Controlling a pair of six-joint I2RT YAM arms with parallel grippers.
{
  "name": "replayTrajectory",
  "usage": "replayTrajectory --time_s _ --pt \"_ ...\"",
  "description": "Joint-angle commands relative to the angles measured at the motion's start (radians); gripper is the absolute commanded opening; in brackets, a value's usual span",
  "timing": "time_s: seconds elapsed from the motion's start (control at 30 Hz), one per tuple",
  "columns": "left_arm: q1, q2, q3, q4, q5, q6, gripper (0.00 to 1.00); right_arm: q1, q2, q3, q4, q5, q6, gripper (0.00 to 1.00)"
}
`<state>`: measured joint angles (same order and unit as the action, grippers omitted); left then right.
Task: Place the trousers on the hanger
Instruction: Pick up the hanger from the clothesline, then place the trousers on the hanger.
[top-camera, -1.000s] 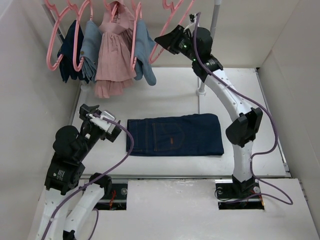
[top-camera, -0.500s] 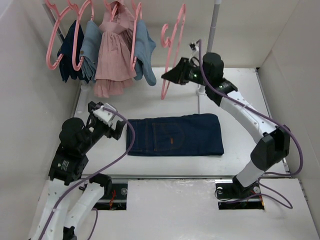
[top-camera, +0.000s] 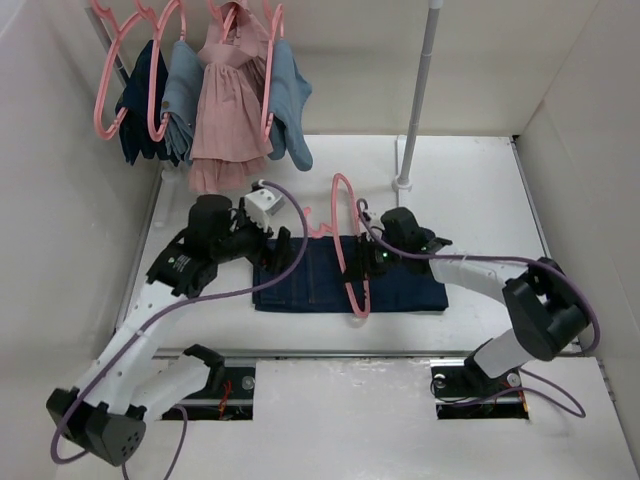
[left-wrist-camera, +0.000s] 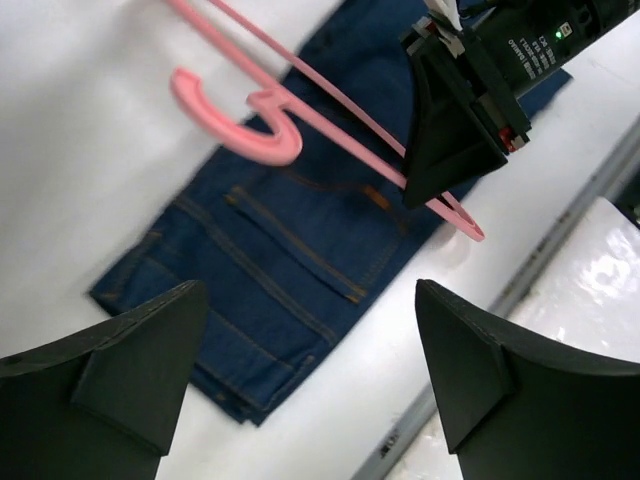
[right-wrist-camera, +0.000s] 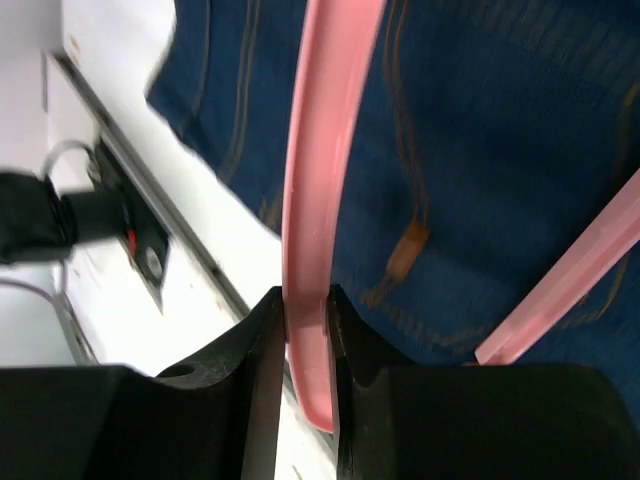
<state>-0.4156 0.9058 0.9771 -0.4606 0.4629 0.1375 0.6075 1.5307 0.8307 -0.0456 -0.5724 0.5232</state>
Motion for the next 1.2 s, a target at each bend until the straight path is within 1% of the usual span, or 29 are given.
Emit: replayTrajectory --time_s 0.0,0.03,0.07,0.13,0.27,0.47,0.57,0.63,0.77,0.87,0.9,1.03,1.07,1.1,1.17 --pt "-0.084 0.037 0.031 0.019 -0.027 -0.073 0.83 0.050 -0.102 -0.059 0.032 0.029 -0.039 0.00" --pt "-0.119 0.074 0.031 0.028 -0.041 -0.110 0.85 0.051 -0.140 -0.080 0.032 0.040 -0.014 0.00" --pt "-0.129 0.096 0.031 0.028 -0.050 -0.122 0.86 0.063 -0.162 -0.100 0.032 0.066 0.000 0.00" --pt "-0.129 0.158 0.031 0.048 -0.041 -0.150 0.90 0.063 -0.211 -0.156 0.032 0.080 0.020 0.00" --pt "-0.129 0.228 0.054 0.103 -0.013 -0.203 0.97 0.063 -0.236 -0.220 0.023 0.094 0.057 0.00" --pt "-0.129 0.239 0.044 0.200 0.071 -0.305 0.98 0.084 -0.227 -0.243 0.023 0.114 0.066 0.00" --pt "-0.129 0.248 0.017 0.243 0.091 -0.332 0.95 0.084 -0.227 -0.252 0.023 0.114 0.066 0.00" --pt "-0.129 0.275 -0.023 0.255 0.091 -0.352 0.95 0.084 -0.218 -0.252 0.023 0.114 0.057 0.00" --pt "-0.129 0.321 -0.083 0.298 0.011 -0.340 0.83 0.084 -0.218 -0.252 0.023 0.114 0.047 0.00" --pt "-0.129 0.334 -0.094 0.330 -0.018 -0.319 0.77 0.094 -0.218 -0.252 0.023 0.123 0.047 0.00" --pt "-0.129 0.344 -0.094 0.341 -0.018 -0.309 0.77 0.103 -0.218 -0.252 0.023 0.123 0.047 0.00" --pt "-0.117 0.372 -0.049 0.341 -0.061 -0.309 0.70 0.112 -0.218 -0.252 0.023 0.135 0.047 0.00" --pt "-0.117 0.383 -0.037 0.306 -0.070 -0.309 0.68 0.112 -0.228 -0.252 0.023 0.135 0.047 0.00" --pt "-0.103 0.383 -0.037 0.306 -0.084 -0.309 0.68 0.112 -0.228 -0.252 0.023 0.135 0.047 0.00" --pt "-0.094 0.383 -0.019 0.232 -0.095 -0.300 0.67 0.112 -0.247 -0.252 0.023 0.146 0.047 0.00"
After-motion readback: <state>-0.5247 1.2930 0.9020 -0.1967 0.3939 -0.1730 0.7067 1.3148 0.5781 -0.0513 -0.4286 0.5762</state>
